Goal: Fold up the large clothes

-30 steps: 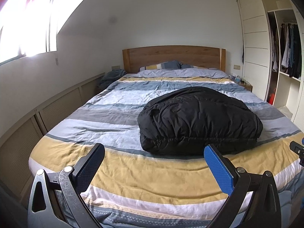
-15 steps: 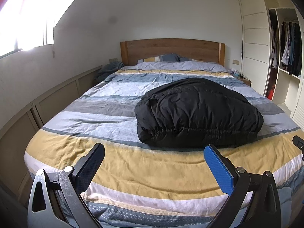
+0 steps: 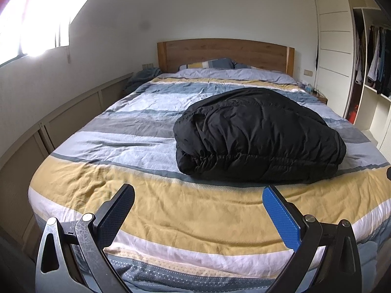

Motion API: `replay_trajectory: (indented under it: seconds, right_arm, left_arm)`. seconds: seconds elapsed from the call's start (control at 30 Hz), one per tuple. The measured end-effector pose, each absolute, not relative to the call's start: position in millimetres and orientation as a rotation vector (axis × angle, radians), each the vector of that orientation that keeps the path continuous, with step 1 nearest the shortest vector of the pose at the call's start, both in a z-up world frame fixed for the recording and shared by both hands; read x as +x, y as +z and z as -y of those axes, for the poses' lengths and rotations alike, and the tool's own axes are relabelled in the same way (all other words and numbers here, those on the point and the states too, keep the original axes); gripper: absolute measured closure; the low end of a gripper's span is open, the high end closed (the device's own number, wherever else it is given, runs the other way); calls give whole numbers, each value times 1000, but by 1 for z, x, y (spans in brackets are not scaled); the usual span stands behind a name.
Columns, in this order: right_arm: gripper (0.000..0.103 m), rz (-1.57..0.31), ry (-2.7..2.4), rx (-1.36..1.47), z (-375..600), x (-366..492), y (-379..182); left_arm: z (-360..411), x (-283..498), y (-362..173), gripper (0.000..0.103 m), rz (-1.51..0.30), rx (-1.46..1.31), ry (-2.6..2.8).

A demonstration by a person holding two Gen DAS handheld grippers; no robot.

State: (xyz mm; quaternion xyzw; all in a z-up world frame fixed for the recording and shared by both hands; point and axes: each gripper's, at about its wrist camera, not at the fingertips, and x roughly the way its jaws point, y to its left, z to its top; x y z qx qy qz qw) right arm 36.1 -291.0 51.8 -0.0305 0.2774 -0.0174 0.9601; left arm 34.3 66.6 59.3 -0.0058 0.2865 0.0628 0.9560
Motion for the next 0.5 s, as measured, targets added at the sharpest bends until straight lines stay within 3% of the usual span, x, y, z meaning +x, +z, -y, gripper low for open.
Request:
replay_trajectory:
  seconds: [0.5]
  right_arm:
    - [24, -631, -33, -40, 303, 74, 25]
  left_arm:
    - [-58, 62, 41, 1, -654, -7, 99]
